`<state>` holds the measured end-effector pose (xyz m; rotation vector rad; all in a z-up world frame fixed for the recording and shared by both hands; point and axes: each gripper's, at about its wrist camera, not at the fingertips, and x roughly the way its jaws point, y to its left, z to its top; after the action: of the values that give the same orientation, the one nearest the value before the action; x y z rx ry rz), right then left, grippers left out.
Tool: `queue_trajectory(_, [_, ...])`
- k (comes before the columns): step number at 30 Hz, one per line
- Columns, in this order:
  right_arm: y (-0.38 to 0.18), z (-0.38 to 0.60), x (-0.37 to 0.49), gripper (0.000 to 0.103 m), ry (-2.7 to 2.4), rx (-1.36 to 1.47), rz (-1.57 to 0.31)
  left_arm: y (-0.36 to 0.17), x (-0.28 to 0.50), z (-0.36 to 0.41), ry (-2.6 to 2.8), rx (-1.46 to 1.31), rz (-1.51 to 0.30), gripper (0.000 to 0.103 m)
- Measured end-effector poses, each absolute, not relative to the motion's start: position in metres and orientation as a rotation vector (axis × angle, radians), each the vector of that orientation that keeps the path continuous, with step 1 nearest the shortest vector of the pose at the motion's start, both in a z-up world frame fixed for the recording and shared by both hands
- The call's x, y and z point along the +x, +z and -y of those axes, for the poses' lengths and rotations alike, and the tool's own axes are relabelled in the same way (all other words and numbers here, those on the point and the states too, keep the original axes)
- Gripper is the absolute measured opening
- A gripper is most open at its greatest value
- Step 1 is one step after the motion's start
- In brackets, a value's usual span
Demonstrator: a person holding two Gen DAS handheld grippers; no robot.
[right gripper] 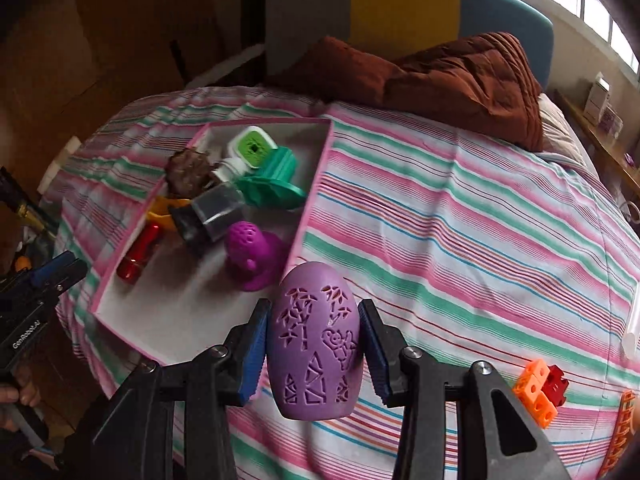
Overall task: Organize rigid objects
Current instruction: 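Carry the purple egg over the tray with the right tool, then lower the purple egg into the tray and open the right tool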
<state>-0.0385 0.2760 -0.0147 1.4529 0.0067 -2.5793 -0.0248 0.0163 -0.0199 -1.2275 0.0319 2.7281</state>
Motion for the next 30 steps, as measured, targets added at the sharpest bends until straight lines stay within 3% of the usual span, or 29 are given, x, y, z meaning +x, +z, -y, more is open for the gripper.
queue_trajectory(11, [-0.025,-0.205,-0.042,0.044,-2.424,1.447,-0.071,-0.021,-0.024,-0.010,2.737,-1.229,-0.010,0.030])
queue_trajectory(30, [-0.068,-0.162,-0.088,0.044,-2.460,1.574,-0.154,-0.028,-0.026,-0.001,2.755,-1.259,-0.020,0.030])
